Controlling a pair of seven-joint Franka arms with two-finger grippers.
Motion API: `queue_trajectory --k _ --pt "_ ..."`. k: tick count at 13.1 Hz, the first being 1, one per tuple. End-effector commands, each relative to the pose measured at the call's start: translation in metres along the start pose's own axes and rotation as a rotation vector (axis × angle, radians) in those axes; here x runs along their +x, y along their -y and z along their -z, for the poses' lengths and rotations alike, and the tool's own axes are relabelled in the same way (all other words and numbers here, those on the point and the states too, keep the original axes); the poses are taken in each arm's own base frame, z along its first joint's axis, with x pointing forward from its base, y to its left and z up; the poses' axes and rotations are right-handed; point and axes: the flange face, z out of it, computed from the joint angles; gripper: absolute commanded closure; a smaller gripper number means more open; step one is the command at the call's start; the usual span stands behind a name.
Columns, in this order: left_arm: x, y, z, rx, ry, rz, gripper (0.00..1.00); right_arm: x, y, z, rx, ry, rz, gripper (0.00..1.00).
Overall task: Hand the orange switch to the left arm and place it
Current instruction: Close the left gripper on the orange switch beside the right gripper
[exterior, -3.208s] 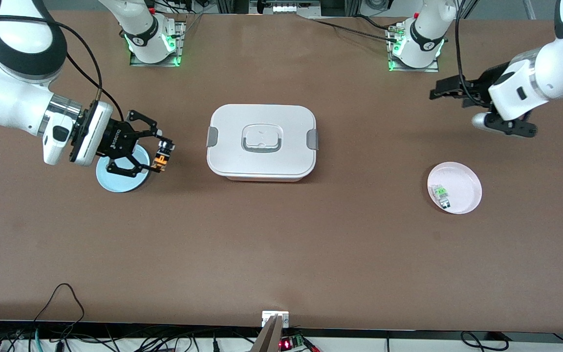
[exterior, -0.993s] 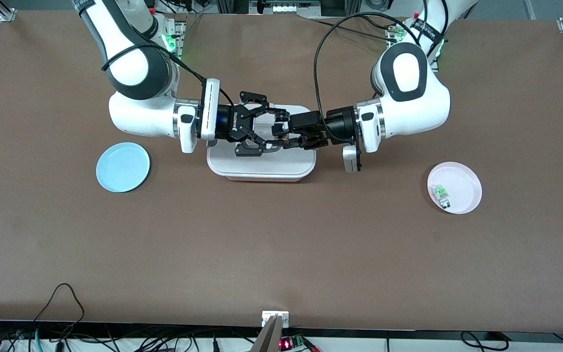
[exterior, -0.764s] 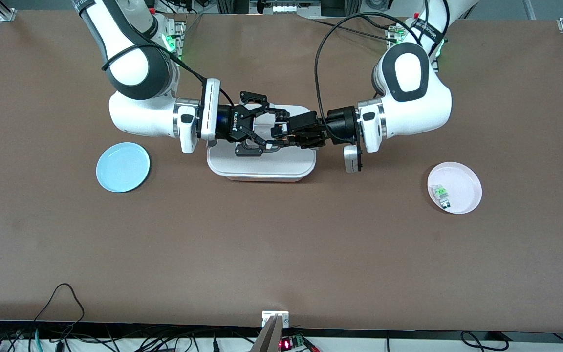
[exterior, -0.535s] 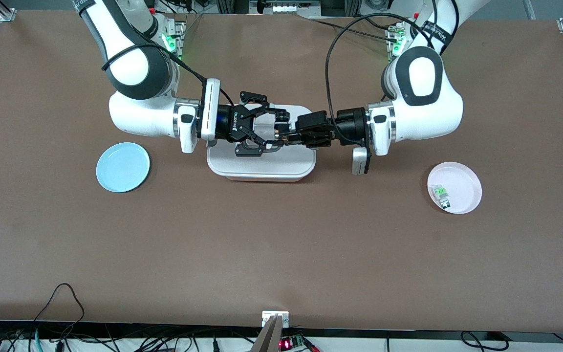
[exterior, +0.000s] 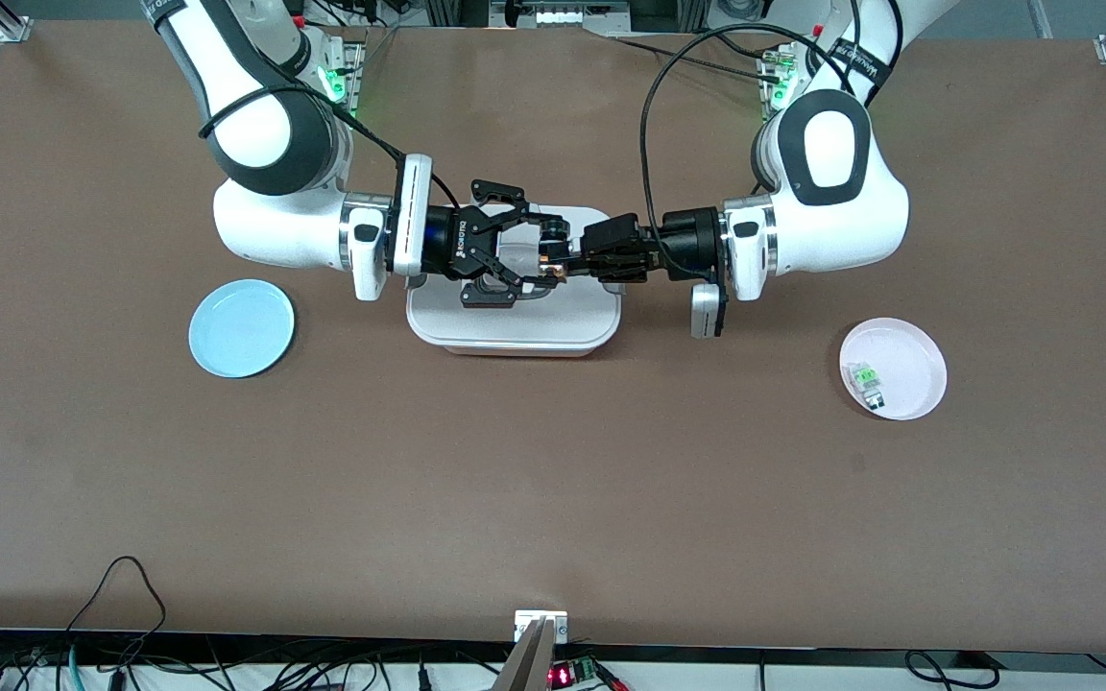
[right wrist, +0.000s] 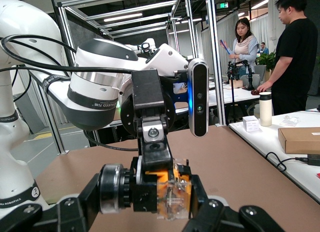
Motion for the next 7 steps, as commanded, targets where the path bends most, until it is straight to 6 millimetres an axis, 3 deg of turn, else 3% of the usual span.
queue_trajectory --k 1,2,4,7 --pt "-0.009 -0.005 0.003 -0.006 0.0 -0.027 0.94 0.003 -0.002 -0.005 -0.013 -0.015 -0.004 0.72" --pt "-0.008 -0.004 0.003 -0.006 0.001 -0.026 0.94 0.004 -0.001 -0.005 -0.012 -0.018 -0.006 0.64" --pt "-0.009 -0.005 0.003 -0.006 0.0 -0.026 0.94 0.004 -0.002 -0.004 -0.011 -0.019 -0.052 0.0" --pt "-0.008 -0.005 0.004 -0.005 -0.001 -0.025 0.94 0.014 -0.004 0.001 -0.013 -0.029 -0.096 0.0"
